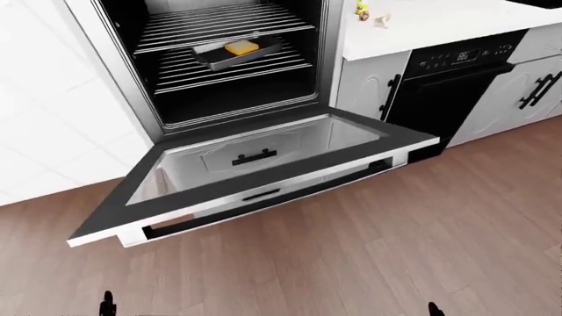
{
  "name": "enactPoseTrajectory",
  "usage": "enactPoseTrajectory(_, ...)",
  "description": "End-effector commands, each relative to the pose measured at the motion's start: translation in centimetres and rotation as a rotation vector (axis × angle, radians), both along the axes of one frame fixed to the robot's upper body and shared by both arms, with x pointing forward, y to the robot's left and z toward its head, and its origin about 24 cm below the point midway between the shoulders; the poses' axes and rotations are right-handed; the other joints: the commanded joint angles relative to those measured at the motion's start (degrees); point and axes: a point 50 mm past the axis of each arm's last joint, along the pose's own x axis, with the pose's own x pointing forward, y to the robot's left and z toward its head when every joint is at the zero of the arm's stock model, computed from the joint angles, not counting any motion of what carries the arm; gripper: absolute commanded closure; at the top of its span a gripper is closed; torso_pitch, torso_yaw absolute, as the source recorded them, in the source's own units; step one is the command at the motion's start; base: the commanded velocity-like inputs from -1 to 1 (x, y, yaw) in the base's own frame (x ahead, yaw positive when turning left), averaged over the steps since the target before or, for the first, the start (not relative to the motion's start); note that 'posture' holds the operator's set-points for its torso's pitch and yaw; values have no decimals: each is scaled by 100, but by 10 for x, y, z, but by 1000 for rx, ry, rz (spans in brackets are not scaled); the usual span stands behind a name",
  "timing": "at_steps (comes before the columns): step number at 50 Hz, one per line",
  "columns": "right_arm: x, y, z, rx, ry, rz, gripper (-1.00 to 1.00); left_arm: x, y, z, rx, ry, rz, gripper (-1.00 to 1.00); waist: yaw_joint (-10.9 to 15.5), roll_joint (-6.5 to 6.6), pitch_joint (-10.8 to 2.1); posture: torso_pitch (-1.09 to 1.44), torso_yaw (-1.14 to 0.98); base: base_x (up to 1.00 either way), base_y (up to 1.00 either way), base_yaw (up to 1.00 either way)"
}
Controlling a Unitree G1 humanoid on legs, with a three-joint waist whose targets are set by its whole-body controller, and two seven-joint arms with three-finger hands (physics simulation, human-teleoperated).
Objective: Close the oven door.
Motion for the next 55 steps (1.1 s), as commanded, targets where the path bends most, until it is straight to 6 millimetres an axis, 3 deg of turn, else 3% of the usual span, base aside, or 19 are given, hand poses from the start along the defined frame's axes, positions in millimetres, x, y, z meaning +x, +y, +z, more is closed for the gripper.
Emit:
enactPoseTrajectory(1,6,-16,10,-58,-49,-21,-100,8,4,7,24,-47,-11,-100,-31,-76,-39,0,0,0,20,0)
enactPoseTrajectory(8,6,-16,10,-58,-49,-22,-100,8,4,7,24,-47,-10,-100,-75,-522,11,0,0,0,20,0)
enactPoseTrajectory(11,6,-17,10,-59,-49,-22,-100,8,4,7,24,-48,-11,-100,-112,-941,-73,0,0,0,19,0)
enactPoseTrajectory(12,6,-16,10,-59,-49,-22,-100,8,4,7,24,-47,-11,-100,-160,-700,-8,0,0,0,19,0)
enactPoseTrajectory(16,6,-17,10,-59,-49,-22,-100,8,4,7,24,-48,-10,-100,-164,-699,-57,0,0,0,20,0)
enactPoseTrajectory(21,6,-17,10,-58,-48,-23,-100,8,4,7,23,-48,-10,-100,-131,-396,-1,0,0,0,20,0)
enactPoseTrajectory(23,6,-16,10,-58,-48,-22,-100,8,4,7,23,-48,-10,-100,-129,-163,-8,0,0,0,20,0)
enactPoseTrajectory(25,6,-16,10,-58,-48,-23,-100,8,4,7,24,-48,-10,-100,-93,258,-107,0,0,0,20,0)
enactPoseTrajectory(26,6,-16,10,-58,-48,-22,-100,8,4,7,24,-48,-10,-100,-66,-14,-73,0,0,0,20,0)
enactPoseTrajectory(28,6,-16,9,-58,-47,-23,-100,8,4,7,24,-48,-10,-100,-49,-7,-20,0,0,0,20,0)
enactPoseTrajectory(36,6,-16,10,-57,-48,-23,-100,8,4,7,23,-48,-10,-100,-78,-432,17,0,0,0,20,0)
enactPoseTrajectory(38,6,-17,10,-58,-48,-24,-100,8,4,7,24,-48,-10,-100,-86,-614,15,0,0,0,20,0)
enactPoseTrajectory(40,5,-17,10,-57,-48,-25,-100,8,4,7,23,-47,-9,-100,-118,-934,-69,0,0,0,20,0)
enactPoseTrajectory(41,6,-17,10,-58,-48,-25,-100,8,4,7,23,-48,-9,-100,-167,-692,-10,0,0,0,21,0)
enactPoseTrajectory(46,5,-17,10,-57,-48,-24,-100,8,4,7,23,-47,-9,-100,-157,-653,-46,0,0,0,20,0)
enactPoseTrajectory(50,6,-17,10,-58,-49,-24,-100,8,4,7,22,-48,-8,-100,-133,-382,2,0,0,0,21,0)
enactPoseTrajectory(52,6,-17,10,-58,-48,-24,-100,8,4,7,22,-48,-8,-100,-129,-118,-8,0,0,0,20,0)
enactPoseTrajectory(54,6,-16,10,-58,-48,-24,-100,8,4,7,22,-48,-7,-100,-72,329,-127,0,0,0,20,0)
enactPoseTrajectory(55,6,-16,10,-57,-48,-24,-100,8,4,7,21,-48,-7,-100,-43,-41,-32,0,0,0,20,0)
